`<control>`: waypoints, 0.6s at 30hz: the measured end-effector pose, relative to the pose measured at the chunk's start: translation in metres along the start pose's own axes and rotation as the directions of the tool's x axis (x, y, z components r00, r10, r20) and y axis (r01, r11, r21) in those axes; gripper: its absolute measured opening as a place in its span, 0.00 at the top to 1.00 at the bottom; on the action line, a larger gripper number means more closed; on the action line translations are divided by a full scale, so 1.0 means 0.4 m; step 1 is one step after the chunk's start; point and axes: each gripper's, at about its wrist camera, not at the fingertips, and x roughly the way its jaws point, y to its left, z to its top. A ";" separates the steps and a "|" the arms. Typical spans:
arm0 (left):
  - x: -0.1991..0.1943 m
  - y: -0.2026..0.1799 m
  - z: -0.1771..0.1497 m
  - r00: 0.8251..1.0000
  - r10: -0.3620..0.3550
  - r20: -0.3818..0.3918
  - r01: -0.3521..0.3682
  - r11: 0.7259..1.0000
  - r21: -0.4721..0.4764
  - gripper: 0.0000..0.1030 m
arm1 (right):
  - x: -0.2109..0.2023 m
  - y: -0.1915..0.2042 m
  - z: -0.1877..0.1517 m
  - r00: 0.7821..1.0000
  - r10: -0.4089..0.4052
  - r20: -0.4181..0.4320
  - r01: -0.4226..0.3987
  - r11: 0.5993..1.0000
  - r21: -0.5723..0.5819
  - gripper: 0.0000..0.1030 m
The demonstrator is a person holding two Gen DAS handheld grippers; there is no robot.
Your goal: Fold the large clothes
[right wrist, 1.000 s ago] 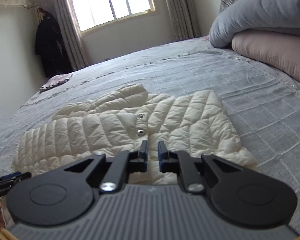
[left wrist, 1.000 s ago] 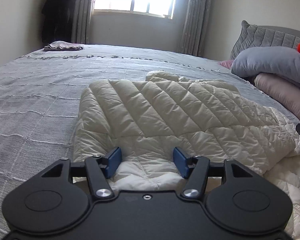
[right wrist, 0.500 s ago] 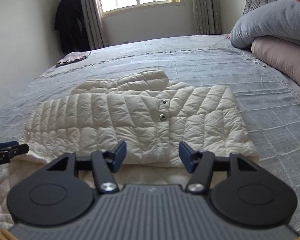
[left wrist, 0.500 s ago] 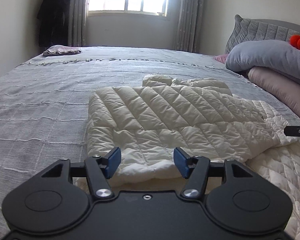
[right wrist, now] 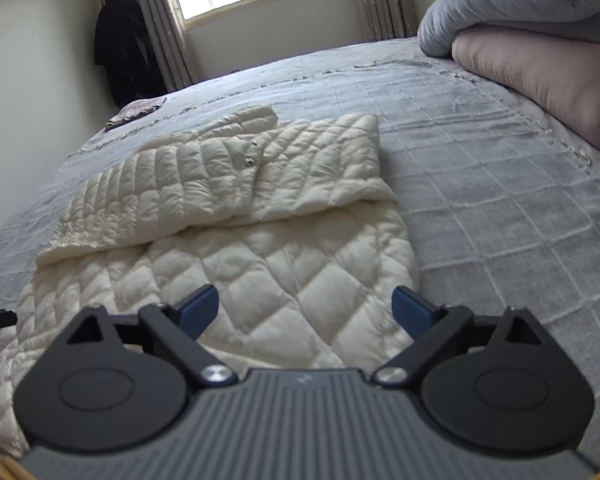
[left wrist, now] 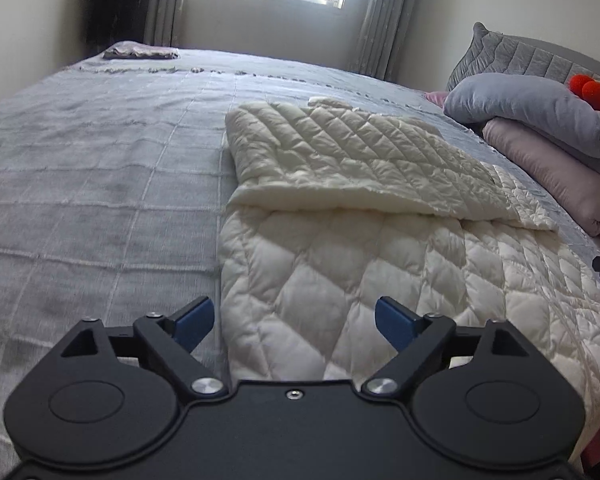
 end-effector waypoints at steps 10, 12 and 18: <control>-0.064 0.060 -0.067 0.977 -0.195 -0.085 0.180 0.971 -0.154 0.15 | -0.066 -0.126 -0.090 0.995 0.022 -0.097 -0.003 0.982 0.190 0.06; -0.065 0.070 -0.072 0.961 -0.257 -0.099 0.233 0.950 -0.208 0.15 | -0.068 -0.145 -0.098 0.994 0.046 -0.103 -0.021 0.971 0.238 0.06; -0.072 0.088 -0.087 0.919 -0.381 -0.104 0.331 0.887 -0.323 0.15 | -0.086 -0.167 -0.119 0.990 0.115 -0.079 -0.084 0.944 0.318 0.06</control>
